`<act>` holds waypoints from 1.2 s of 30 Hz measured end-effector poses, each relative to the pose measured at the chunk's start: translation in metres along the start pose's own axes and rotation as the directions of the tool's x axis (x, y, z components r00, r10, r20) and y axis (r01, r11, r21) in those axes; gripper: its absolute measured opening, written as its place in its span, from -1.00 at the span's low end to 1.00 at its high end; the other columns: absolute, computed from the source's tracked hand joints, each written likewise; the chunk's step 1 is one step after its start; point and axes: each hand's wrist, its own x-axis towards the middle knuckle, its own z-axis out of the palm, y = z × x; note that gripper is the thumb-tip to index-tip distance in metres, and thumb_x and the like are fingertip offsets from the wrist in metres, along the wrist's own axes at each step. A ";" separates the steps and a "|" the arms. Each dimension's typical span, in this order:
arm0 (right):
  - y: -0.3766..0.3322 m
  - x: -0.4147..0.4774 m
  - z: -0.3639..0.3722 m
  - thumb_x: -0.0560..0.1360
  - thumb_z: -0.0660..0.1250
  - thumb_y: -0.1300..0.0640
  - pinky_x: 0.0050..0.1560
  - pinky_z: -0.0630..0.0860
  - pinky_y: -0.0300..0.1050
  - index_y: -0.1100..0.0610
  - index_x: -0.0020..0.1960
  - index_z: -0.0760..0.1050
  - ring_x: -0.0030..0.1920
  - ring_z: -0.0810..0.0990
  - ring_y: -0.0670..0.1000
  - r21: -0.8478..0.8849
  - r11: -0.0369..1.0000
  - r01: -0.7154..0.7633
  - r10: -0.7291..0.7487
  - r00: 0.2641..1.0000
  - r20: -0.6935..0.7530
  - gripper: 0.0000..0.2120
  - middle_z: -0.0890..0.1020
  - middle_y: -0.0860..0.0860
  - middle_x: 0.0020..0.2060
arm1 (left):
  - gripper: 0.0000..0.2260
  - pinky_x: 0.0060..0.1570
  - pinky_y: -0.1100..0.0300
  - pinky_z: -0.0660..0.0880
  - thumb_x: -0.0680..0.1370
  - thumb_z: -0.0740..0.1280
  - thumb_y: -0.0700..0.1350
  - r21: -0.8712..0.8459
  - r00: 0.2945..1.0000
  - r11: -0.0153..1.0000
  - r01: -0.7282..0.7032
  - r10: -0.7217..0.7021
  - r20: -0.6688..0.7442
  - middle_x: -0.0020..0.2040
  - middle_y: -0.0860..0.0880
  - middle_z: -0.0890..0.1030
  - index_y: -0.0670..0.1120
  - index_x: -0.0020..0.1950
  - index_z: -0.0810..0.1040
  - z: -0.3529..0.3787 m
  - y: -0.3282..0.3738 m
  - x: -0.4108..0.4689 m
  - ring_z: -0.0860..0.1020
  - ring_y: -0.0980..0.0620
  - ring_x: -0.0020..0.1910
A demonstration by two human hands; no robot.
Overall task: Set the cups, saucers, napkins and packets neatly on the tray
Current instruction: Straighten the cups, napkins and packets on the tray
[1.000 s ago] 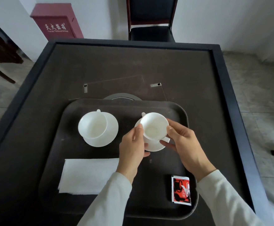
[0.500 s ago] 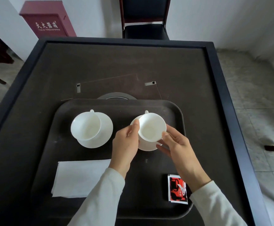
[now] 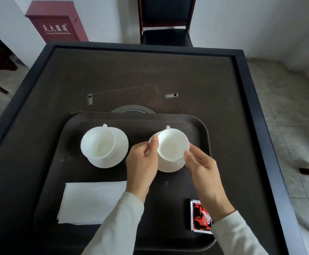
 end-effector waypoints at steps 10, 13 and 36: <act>-0.004 0.012 0.003 0.66 0.24 0.11 0.42 0.43 0.09 -0.12 0.33 0.58 0.31 0.58 -0.11 0.032 0.999 -0.011 0.012 1.000 -0.014 -0.69 0.69 -0.21 0.17 | -0.54 -0.06 -0.14 0.65 0.60 0.27 0.26 -0.018 0.999 1.000 -0.016 0.017 0.029 -0.24 0.02 0.64 -0.07 -0.25 0.65 -0.003 0.012 0.014 0.59 -0.02 -0.17; -0.001 0.011 0.003 0.66 0.26 0.09 0.43 0.43 0.08 -0.16 0.33 0.57 0.32 0.56 -0.13 0.028 0.999 -0.015 0.016 1.000 -0.022 -0.70 0.68 -0.24 0.18 | -0.58 -0.03 -0.11 0.67 0.59 0.26 0.27 -0.014 0.999 1.000 0.005 -0.004 0.055 -0.23 0.22 0.63 0.07 -0.32 0.63 -0.005 0.012 0.013 0.59 0.07 -0.15; -0.001 0.001 0.006 0.64 0.30 0.07 0.44 0.42 0.03 -0.13 0.34 0.57 0.32 0.55 -0.19 0.028 0.999 0.015 -0.016 1.000 0.006 -0.70 0.67 -0.25 0.20 | -0.72 0.06 0.05 0.65 0.61 0.24 0.25 -0.037 0.989 0.998 -0.056 0.060 0.133 -0.09 0.14 0.68 0.19 -0.14 0.64 -0.013 -0.010 0.011 0.63 0.12 0.00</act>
